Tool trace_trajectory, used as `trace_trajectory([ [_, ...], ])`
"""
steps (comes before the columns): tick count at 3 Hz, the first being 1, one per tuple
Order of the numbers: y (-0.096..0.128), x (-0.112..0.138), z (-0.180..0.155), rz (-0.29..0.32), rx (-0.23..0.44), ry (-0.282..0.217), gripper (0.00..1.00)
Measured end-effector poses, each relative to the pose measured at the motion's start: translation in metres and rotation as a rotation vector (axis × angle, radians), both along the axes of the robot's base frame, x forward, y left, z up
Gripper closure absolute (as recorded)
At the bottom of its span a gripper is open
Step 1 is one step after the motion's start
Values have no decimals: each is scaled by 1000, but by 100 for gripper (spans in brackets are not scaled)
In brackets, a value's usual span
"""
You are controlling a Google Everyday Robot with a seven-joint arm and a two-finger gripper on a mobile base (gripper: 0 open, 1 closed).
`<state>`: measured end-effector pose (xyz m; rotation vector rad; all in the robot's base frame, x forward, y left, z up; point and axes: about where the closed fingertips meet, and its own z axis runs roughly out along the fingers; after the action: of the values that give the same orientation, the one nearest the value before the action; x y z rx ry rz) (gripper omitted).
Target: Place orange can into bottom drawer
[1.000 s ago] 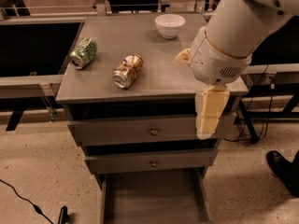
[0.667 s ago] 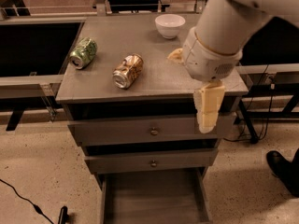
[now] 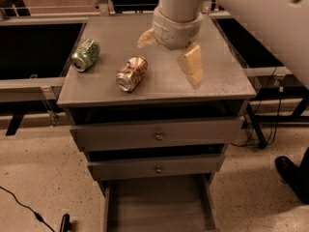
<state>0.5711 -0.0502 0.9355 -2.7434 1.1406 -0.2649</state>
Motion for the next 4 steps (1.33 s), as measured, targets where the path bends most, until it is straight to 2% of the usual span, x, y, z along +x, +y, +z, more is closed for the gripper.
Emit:
trace_trajectory([
  [1,24,46,1,180,-55,-17,0],
  [2,43,82,-20,335,-38,9,0],
  [3,63,103,-57,420,13,60,15],
  [4,76,112,-83,446,39,98,38],
])
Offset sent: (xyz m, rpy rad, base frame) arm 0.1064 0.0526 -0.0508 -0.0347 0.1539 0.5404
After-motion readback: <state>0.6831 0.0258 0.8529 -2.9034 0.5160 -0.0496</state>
